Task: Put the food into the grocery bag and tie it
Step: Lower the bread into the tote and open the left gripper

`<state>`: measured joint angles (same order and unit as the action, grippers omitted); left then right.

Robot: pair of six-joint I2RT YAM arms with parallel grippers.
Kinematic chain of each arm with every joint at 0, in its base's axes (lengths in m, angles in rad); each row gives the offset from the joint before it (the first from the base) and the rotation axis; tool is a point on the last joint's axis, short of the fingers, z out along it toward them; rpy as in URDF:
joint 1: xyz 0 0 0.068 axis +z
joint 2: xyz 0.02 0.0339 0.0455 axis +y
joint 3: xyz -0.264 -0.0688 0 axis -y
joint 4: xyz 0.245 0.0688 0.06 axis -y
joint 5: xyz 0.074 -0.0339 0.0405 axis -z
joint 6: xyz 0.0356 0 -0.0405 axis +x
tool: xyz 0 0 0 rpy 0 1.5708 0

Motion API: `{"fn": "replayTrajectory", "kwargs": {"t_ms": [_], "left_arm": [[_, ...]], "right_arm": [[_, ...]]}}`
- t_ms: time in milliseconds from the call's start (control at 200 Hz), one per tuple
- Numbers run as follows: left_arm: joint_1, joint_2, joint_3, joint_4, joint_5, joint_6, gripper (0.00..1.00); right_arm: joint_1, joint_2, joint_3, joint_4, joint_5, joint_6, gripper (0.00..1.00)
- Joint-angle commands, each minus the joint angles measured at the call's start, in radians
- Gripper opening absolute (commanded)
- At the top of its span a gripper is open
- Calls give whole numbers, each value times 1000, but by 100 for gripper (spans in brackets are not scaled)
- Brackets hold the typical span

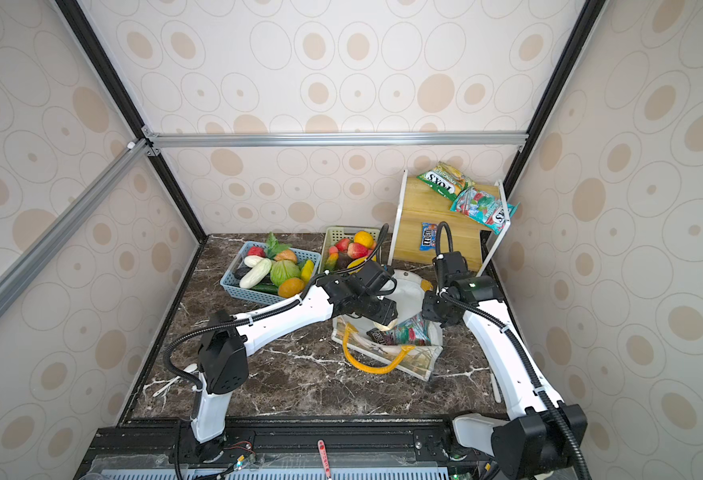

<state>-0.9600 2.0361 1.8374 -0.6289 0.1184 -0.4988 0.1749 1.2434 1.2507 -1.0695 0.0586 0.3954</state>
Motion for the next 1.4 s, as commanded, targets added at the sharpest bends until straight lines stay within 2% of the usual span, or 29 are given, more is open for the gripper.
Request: {"fn": "replayTrajectory", "kwargs": {"t_ms": [0, 200, 690, 870, 1060, 1185, 1396], "left_arm": [[-14, 15, 22, -34, -70, 39, 50], [-18, 48, 18, -51, -117, 57, 51], [-20, 122, -12, -49, -154, 62, 53], [-20, 138, -21, -52, -156, 61, 57], [-20, 133, -20, -55, -154, 55, 70], [-21, 116, -9, -50, -148, 51, 75], [-19, 82, 48, -59, -121, 51, 76]], "right_arm": [[-3, -4, -5, -37, -16, 3, 9], [-3, -11, -10, -36, -15, 7, 9], [-3, -33, -18, -38, -8, 5, 9], [-3, -24, -10, -37, -13, 3, 9], [-3, -24, -10, -36, -16, 4, 9], [-3, -28, -14, -37, -16, 3, 9], [-3, -39, -23, -37, -14, 3, 9]]}}
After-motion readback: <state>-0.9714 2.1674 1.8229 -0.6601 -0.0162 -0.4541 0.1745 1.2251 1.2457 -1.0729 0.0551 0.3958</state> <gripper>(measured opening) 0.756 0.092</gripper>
